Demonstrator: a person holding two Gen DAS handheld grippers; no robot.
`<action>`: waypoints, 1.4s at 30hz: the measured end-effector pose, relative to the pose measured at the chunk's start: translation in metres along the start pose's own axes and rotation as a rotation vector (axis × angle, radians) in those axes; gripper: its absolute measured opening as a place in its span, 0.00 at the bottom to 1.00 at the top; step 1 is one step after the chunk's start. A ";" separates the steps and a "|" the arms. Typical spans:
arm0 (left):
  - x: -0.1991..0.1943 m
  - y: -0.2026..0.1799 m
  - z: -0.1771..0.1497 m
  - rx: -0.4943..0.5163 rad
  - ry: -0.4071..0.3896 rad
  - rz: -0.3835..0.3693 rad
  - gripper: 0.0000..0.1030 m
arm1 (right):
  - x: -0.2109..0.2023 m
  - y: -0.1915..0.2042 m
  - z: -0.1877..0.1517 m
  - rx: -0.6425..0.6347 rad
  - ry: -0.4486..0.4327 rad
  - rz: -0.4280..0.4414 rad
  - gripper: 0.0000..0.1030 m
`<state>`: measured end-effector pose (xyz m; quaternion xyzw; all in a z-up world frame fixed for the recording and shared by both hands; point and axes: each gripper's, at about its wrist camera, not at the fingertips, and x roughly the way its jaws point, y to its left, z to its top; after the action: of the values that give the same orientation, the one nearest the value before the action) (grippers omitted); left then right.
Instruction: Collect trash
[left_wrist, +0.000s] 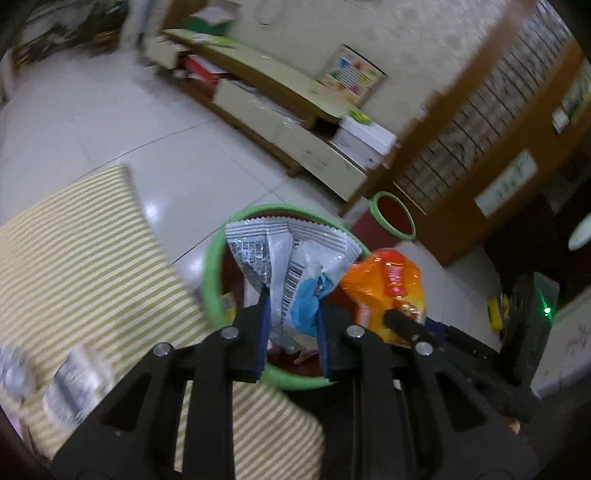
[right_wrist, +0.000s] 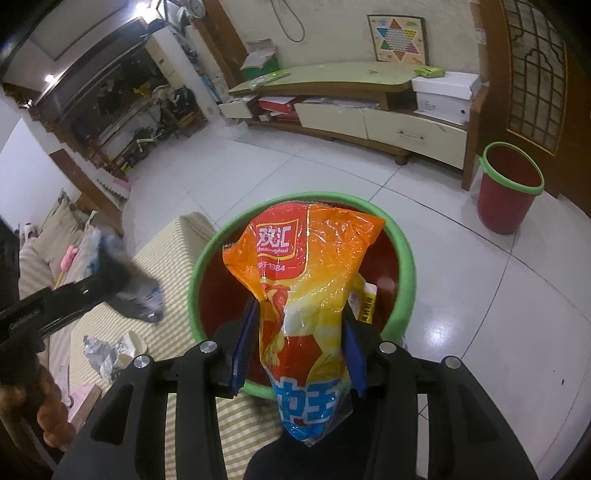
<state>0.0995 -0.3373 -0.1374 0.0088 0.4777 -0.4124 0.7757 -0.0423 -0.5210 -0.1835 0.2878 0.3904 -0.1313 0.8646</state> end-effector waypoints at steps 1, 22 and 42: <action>0.007 -0.004 0.001 0.013 0.007 -0.004 0.22 | 0.001 -0.002 0.002 0.003 -0.003 -0.004 0.44; -0.125 0.053 -0.067 0.005 -0.171 0.289 0.92 | -0.024 0.072 -0.022 -0.211 -0.025 -0.008 0.81; -0.189 0.235 -0.162 -0.281 0.127 0.343 0.95 | -0.029 0.229 -0.118 -0.497 0.115 0.169 0.84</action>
<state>0.0948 0.0033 -0.1730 0.0076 0.5698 -0.2025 0.7964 -0.0289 -0.2675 -0.1336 0.1053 0.4339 0.0577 0.8929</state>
